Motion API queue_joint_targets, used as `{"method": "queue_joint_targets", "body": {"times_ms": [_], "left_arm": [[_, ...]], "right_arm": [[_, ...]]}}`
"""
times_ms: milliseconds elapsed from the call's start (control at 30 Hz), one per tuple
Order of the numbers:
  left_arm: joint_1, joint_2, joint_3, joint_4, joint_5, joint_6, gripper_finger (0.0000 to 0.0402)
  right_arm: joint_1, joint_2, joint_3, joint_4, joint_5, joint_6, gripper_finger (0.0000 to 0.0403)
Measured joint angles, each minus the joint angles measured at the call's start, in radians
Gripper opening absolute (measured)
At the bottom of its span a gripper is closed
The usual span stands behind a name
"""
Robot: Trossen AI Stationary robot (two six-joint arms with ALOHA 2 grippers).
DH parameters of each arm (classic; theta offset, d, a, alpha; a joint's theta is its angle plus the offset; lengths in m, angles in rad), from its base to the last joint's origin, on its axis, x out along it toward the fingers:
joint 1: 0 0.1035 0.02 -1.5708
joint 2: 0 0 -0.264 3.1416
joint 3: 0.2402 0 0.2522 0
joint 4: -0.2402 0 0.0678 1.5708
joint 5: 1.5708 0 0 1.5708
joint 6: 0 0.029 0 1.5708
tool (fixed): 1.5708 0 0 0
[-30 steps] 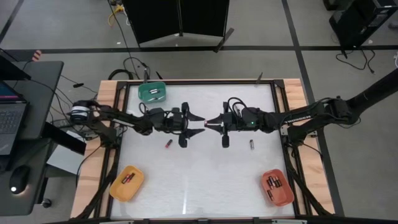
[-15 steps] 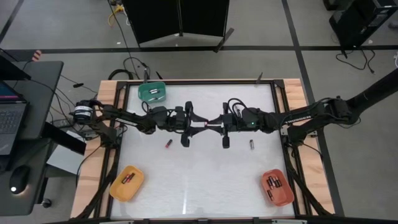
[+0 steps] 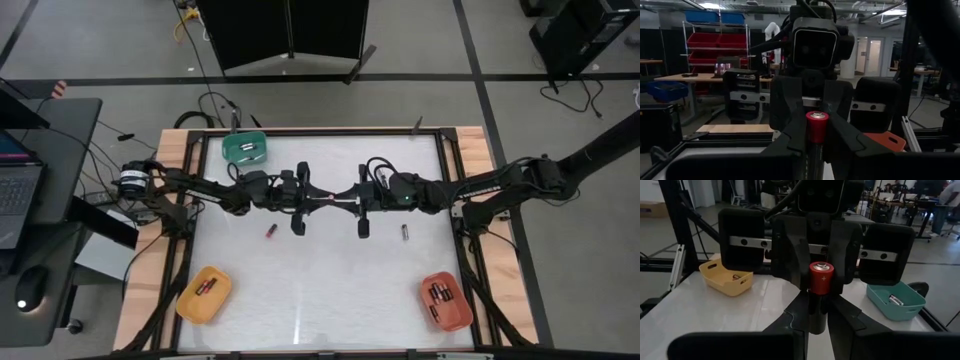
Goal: Sort batteries
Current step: Put the top right red battery into the yellow bin
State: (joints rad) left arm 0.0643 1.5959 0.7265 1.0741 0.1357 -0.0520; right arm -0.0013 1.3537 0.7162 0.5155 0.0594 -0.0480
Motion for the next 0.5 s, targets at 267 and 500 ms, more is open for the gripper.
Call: {"method": "queue_joint_targets", "body": {"times_ms": [267, 500], "left_arm": [[0.000, 0.000, 0.000, 0.004, -0.007, -0.005, 0.0053], [0.002, -0.007, 0.000, 0.006, -0.006, 0.017, 0.0053]], "right_arm": [[0.000, 0.000, 0.000, 0.001, 0.004, 0.027, 0.0102], [-0.002, -0.007, 0.000, -0.013, 0.041, 0.044, 0.0202]]}}
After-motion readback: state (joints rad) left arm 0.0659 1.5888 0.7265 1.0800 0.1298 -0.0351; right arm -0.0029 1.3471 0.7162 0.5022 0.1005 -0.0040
